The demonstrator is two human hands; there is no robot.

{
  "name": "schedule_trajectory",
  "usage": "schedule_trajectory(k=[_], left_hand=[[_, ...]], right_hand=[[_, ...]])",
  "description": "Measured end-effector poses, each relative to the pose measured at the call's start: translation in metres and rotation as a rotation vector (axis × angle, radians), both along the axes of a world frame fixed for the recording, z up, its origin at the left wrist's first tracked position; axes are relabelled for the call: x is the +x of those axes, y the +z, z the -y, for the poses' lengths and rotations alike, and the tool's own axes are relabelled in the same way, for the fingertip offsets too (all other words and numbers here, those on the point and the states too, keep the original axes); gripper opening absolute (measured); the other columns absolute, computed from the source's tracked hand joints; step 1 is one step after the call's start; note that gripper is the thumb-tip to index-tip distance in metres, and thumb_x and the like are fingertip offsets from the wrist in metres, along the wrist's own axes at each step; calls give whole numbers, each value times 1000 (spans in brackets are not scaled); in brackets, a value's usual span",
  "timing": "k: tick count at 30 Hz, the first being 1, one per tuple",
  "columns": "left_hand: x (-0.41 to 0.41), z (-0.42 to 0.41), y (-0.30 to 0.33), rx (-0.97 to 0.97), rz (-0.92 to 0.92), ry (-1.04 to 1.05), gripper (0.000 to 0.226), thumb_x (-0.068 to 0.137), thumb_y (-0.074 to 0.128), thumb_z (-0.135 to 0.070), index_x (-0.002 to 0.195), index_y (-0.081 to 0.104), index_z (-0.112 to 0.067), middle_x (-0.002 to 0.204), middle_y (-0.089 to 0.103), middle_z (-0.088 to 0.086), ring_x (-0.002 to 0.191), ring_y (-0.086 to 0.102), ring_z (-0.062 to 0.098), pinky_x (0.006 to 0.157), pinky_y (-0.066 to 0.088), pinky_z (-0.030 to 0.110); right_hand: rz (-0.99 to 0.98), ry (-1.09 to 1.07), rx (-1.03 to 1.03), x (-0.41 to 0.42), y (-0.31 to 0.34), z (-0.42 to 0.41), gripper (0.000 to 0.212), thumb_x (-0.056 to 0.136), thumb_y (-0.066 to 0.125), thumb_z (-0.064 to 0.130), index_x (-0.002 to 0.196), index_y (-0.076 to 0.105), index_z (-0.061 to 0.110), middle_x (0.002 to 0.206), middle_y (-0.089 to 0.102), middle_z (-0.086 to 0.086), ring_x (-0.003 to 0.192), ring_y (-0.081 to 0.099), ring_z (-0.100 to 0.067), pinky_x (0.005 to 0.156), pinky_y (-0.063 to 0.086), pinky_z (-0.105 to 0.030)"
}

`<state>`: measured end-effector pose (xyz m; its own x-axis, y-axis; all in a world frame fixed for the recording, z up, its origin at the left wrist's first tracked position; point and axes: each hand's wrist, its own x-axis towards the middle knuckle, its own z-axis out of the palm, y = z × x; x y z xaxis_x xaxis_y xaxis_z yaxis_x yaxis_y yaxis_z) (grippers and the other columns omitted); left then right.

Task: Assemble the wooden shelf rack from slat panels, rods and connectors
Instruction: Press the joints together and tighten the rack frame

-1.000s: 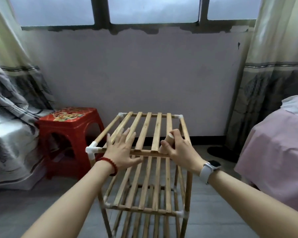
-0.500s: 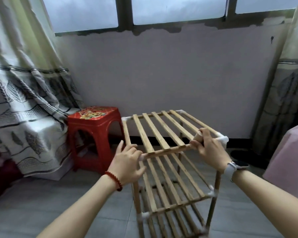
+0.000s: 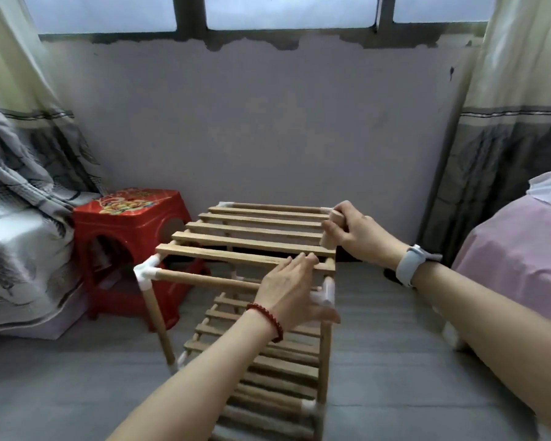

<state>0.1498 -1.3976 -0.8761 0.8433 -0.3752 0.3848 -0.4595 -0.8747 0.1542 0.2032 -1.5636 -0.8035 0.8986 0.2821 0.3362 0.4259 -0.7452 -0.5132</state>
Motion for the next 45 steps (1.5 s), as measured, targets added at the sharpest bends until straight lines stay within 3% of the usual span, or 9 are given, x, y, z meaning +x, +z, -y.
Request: schedule_trajectory(k=[4,8,14,18,24,29,33,37,45], left_hand=[[36,15,-3,216,-22,101,91,87,53,-57,151,4,-15,159,4,1,146,1,16,120,3,37],[49,10,-13,246,-32,238,95,83,41,-71,151,2,-17,160,1,6,147,-2,21,118,1,46],[50,13,-16,232,-8,227,95,83,46,-68,151,0,-19,160,1,5,147,-2,22,116,0,47],[52,13,-18,227,2,233,96,82,47,-69,151,2,-20,160,3,4,147,0,22,116,0,48],[54,12,-22,220,11,231,94,85,54,-59,151,2,-19,160,3,4,147,0,22,116,1,47],[55,11,-25,229,-3,228,95,85,57,-54,151,-2,-19,160,0,3,146,-3,21,115,-3,46],[53,6,-21,256,-10,195,95,87,59,-47,151,-4,-17,160,-3,4,146,-6,21,116,-4,44],[39,-8,-4,218,-111,76,93,86,63,-41,151,2,-19,160,-3,1,146,-7,18,118,-2,39],[-47,-98,38,-715,-393,-55,31,99,45,-27,121,60,-10,117,64,5,107,60,5,95,47,23]], right_hand=[[29,-70,-338,-16,45,13,33,95,45,45,106,39,15,99,61,-10,85,56,-30,75,44,-39],[607,-98,178,-41,42,23,24,94,46,36,102,35,16,82,65,6,67,62,-21,62,46,-32],[15,-238,-289,-47,-16,33,19,97,41,41,99,32,25,101,66,-10,87,61,-32,71,43,-36],[445,-190,361,-41,33,35,18,87,42,45,96,34,32,81,69,5,73,65,-25,67,46,-36],[57,-169,-416,-51,-16,7,28,97,39,40,115,34,20,105,65,-11,93,62,-34,73,44,-39],[417,-175,246,-44,17,13,19,94,46,36,101,35,22,72,59,13,68,63,-22,62,46,-35],[117,-181,-144,-56,-45,7,18,96,42,38,102,30,26,78,58,5,73,64,-24,58,41,-31],[-2,-99,40,-41,-17,7,17,94,50,39,98,38,27,82,60,6,75,62,-17,67,48,-32],[-287,399,1026,-74,28,-97,31,78,69,26,98,48,14,92,63,-9,78,70,-23,77,57,-42]])
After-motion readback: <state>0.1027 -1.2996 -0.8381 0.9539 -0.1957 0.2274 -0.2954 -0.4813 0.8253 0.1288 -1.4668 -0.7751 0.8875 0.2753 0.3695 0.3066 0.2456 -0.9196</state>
